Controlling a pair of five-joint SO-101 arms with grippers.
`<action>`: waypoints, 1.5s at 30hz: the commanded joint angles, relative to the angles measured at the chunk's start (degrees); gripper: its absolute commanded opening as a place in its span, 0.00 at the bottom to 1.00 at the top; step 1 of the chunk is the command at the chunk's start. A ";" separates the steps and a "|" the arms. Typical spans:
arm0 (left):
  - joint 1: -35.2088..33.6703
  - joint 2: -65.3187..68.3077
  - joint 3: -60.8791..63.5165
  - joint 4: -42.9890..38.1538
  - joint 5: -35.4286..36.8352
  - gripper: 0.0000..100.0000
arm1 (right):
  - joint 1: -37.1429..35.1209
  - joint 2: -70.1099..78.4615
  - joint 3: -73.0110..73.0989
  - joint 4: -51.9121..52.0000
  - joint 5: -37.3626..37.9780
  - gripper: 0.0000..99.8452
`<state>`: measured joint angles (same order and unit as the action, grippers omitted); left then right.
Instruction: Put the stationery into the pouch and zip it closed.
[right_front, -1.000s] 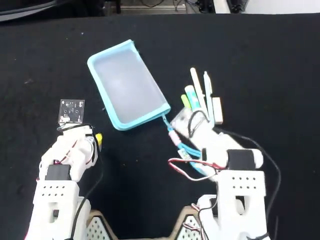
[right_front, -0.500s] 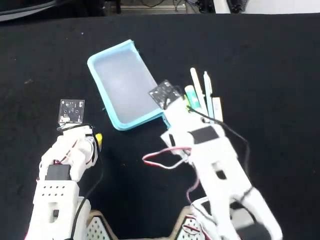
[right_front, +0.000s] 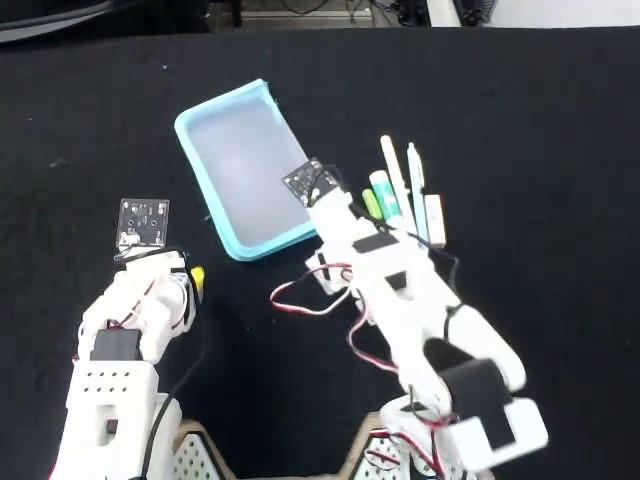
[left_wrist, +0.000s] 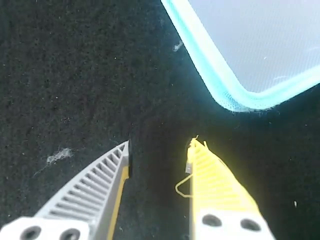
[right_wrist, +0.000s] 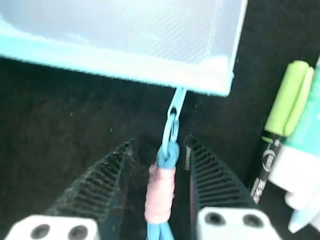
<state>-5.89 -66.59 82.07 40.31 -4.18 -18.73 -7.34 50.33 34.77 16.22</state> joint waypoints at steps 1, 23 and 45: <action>0.22 -0.88 -0.75 -0.97 0.09 0.19 | 3.34 3.03 -5.23 -1.76 1.67 0.14; 0.22 -0.88 -0.75 -0.97 0.09 0.19 | 11.34 -10.86 -0.13 20.13 10.20 0.13; 0.22 -0.88 -0.75 -0.97 0.09 0.19 | 9.23 -10.68 5.49 6.42 7.56 0.18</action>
<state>-5.89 -66.59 82.07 40.31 -4.18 -9.05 -15.52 55.08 43.91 23.69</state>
